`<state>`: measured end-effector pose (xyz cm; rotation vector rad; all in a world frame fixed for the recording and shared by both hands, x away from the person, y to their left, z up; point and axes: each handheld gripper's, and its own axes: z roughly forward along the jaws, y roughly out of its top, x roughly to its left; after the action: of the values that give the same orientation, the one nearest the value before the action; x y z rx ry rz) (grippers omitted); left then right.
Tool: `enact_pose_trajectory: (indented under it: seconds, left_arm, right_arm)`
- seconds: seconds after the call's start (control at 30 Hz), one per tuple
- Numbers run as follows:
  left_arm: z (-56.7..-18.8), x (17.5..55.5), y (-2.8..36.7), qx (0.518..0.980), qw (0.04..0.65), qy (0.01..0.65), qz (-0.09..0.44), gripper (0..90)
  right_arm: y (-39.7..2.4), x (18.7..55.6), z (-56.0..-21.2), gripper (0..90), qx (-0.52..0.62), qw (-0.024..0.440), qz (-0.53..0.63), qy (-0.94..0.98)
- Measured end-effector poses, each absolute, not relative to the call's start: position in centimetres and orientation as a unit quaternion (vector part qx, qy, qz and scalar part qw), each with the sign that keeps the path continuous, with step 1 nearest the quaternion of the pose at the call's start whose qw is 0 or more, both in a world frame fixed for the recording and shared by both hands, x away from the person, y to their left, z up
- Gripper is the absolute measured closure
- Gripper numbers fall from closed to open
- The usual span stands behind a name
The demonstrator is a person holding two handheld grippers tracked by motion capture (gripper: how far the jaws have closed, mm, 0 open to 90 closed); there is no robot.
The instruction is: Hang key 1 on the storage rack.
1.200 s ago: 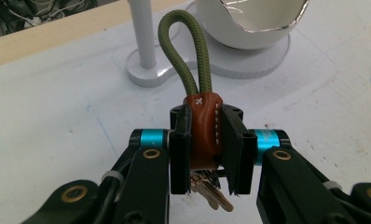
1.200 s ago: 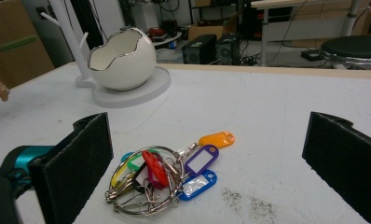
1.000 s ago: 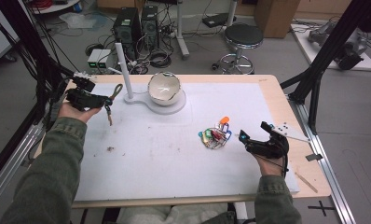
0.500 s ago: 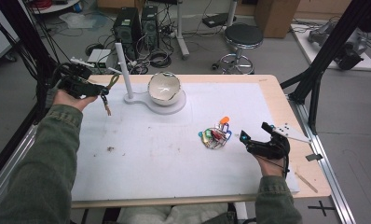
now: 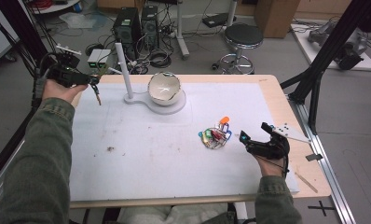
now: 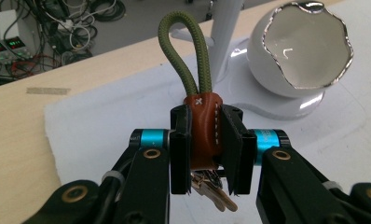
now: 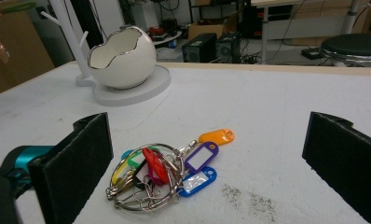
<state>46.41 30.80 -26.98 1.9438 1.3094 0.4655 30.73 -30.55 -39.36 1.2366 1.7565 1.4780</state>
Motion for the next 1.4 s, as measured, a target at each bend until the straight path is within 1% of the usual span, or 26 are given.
enact_pose_trajectory:
  seconds: [0.17,0.27,0.57,0.73,0.87,1.07,1.4]
  left_arm:
    - [-27.3,46.9,31.3,0.751,0.366,0.518,0.182,74.2]
    - [-27.4,47.4,31.5,0.742,0.377,0.524,0.179,74.3]
    - [-27.1,48.7,31.8,0.739,0.376,0.530,0.178,74.3]
    - [-27.6,49.2,31.5,0.747,0.369,0.526,0.170,74.3]
    - [-27.8,49.3,31.0,0.750,0.376,0.520,0.161,74.3]
    - [-28.4,49.7,30.4,0.762,0.364,0.515,0.150,74.3]
    - [-29.0,50.0,29.6,0.768,0.360,0.511,0.140,74.2]
  right_arm:
    - [-30.6,30.7,-39.4,0.7,0.457,0.265,0.546,0.650]
    - [-30.5,30.7,-39.4,0.7,0.456,0.264,0.546,0.651]
    - [-30.6,30.6,-39.4,0.7,0.460,0.261,0.546,0.650]
    - [-30.8,30.6,-39.5,0.8,0.459,0.264,0.546,0.649]
    - [-30.9,30.6,-39.5,0.7,0.459,0.263,0.546,0.649]
    - [-30.8,30.6,-39.4,0.7,0.460,0.262,0.547,0.649]
    - [-30.9,30.6,-39.4,0.7,0.458,0.263,0.547,0.650]
